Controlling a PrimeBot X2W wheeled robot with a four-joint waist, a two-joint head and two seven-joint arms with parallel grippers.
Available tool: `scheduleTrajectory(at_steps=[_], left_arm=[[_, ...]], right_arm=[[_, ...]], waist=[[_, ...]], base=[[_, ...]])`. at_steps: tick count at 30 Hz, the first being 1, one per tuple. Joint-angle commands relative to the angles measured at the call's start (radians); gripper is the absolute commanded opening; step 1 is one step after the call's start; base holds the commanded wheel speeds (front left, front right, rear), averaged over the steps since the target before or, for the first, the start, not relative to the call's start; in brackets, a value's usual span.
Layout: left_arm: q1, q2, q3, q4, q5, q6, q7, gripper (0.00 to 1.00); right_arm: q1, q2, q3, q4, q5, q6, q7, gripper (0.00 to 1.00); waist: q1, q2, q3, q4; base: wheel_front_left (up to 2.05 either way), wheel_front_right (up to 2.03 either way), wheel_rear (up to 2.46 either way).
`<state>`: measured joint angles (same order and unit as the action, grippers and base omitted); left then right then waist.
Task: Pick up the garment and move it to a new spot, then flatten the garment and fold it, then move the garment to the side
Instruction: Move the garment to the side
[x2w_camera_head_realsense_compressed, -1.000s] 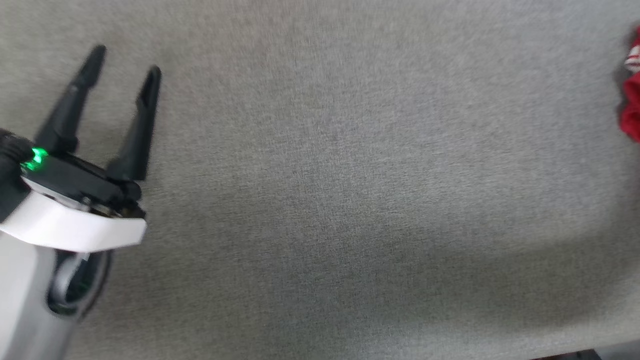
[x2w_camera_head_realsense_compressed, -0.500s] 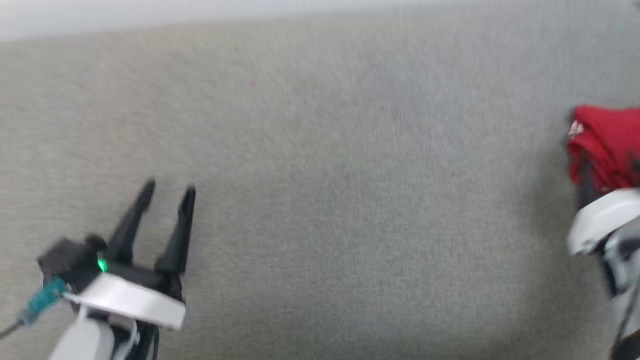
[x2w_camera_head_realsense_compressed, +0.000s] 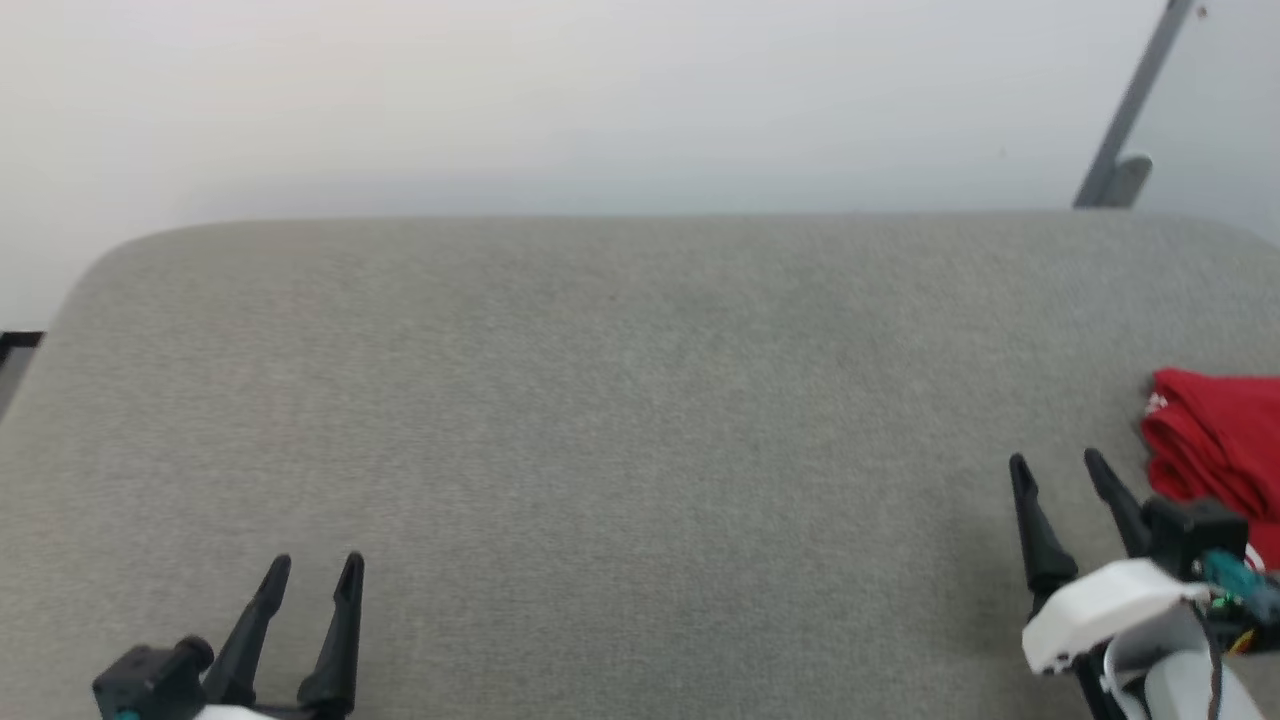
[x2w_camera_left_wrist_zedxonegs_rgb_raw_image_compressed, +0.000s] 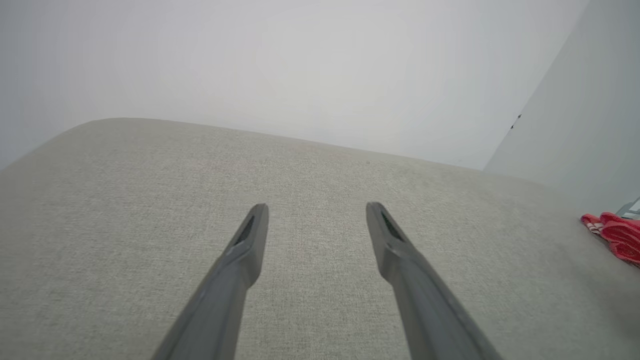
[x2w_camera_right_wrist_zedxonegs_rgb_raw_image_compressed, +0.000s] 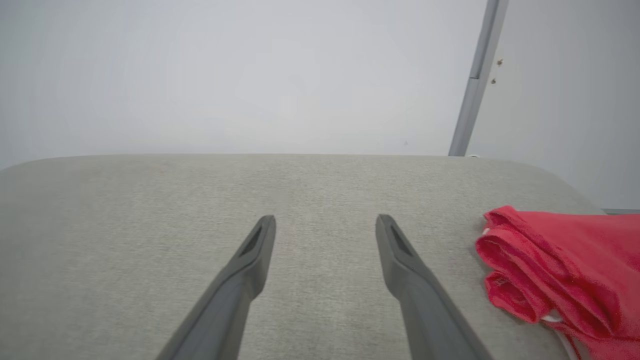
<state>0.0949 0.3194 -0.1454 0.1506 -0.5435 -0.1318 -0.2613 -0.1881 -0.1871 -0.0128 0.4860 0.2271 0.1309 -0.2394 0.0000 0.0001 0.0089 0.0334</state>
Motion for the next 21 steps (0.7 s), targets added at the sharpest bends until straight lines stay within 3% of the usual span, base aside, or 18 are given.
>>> scheduleTrajectory(at_steps=[1,11,21], left_arm=[[0.02,-0.004,0.008,-0.005,0.011,0.002,-0.005,1.0],[0.088,-0.021,0.038,-0.042,0.026,0.002,-0.005,1.0],[0.138,-0.032,0.041,-0.082,0.044,0.002,-0.005,1.0]], right_arm=[[0.029,0.009,-0.004,-0.021,0.013,0.0,-0.009,1.0],[0.17,0.039,-0.013,-0.175,0.021,0.0,-0.007,1.0],[0.32,0.083,-0.086,-0.366,0.015,0.0,0.043,1.0]], waist=[[0.0,-0.0001,-0.031,0.028],[0.0,-0.0001,-0.07,0.038],[0.0,-0.0001,-0.089,0.052]], base=[[0.0,0.0,0.0],[0.0,0.0,0.0],[0.0,0.0,0.0]])
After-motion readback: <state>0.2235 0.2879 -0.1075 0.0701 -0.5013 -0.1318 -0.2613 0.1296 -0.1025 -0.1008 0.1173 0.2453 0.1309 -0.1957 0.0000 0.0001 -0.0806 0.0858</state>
